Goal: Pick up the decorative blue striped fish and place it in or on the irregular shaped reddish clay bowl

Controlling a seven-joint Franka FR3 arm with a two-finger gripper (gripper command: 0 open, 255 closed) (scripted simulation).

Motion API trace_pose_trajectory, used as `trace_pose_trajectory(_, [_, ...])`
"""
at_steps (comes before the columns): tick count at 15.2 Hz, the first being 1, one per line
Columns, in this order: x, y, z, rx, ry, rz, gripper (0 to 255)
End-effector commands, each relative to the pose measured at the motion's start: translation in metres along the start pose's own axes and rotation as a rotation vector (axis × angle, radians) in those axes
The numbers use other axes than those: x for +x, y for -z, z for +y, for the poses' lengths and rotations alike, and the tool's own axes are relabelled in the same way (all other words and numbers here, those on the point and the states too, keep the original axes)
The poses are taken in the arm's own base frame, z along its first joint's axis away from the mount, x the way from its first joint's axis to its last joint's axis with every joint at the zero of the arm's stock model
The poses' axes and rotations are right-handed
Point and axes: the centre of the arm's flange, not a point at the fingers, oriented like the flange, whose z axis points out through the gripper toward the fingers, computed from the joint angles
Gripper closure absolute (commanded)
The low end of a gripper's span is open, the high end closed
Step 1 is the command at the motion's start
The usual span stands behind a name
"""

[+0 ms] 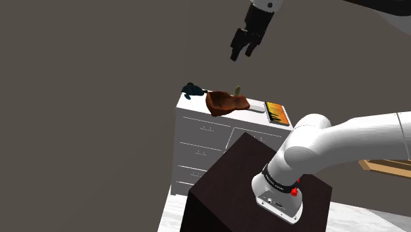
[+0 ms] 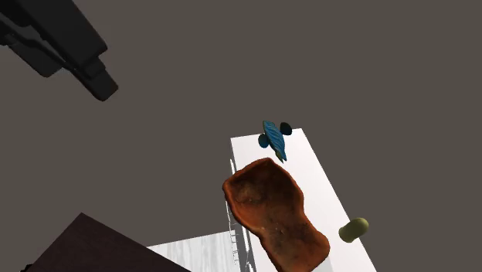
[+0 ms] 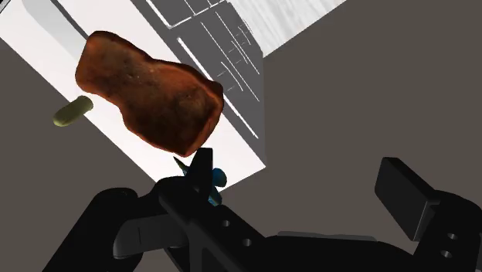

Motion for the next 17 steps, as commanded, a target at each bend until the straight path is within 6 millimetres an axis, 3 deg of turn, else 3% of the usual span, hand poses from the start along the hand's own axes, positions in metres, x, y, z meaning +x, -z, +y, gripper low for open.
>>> trace_pose_trajectory(1, [0.0,0.0,0.0,0.0,0.0,0.0,0])
trace_pose_trajectory(17, [0.113,-0.167,0.031,-0.138,0.313,0.026,0])
